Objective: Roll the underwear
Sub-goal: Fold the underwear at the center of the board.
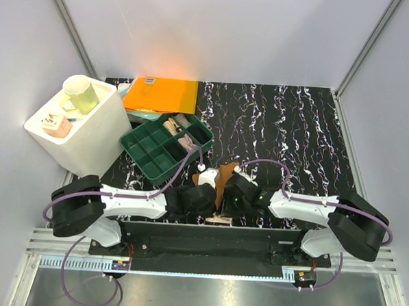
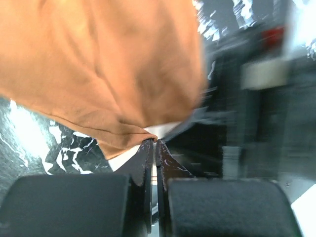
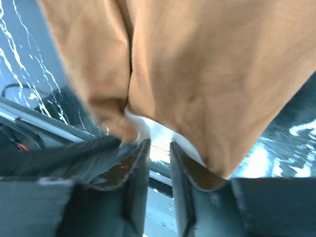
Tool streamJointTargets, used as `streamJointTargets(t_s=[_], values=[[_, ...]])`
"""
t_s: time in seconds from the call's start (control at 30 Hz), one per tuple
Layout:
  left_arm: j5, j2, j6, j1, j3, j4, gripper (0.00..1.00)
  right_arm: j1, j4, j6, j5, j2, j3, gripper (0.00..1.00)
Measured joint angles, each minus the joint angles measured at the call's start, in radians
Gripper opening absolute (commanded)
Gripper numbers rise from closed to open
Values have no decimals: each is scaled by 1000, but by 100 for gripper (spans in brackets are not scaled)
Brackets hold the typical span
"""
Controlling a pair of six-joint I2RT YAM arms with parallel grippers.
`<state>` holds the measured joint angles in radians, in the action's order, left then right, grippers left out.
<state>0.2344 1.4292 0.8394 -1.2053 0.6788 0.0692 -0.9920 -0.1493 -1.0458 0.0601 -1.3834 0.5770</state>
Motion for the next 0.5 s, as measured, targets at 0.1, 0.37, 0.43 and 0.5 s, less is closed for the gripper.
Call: streamJointTargets(t_s=[0.1,0.37,0.43,0.5], values=[[0,47,23,-4,-43,-52,0,-5,-31,33,3,42,-3,50],[-21,86,58,-17,-44,-158,0,-16,-187,57,-4,208,-3,47],[-27,87,62,-20,-44,-165,0,-16,-217,41,-31,262,-3,46],[-31,87,68,-25,-45,-169,0,-16,-250,21,-63,313,-5,45]])
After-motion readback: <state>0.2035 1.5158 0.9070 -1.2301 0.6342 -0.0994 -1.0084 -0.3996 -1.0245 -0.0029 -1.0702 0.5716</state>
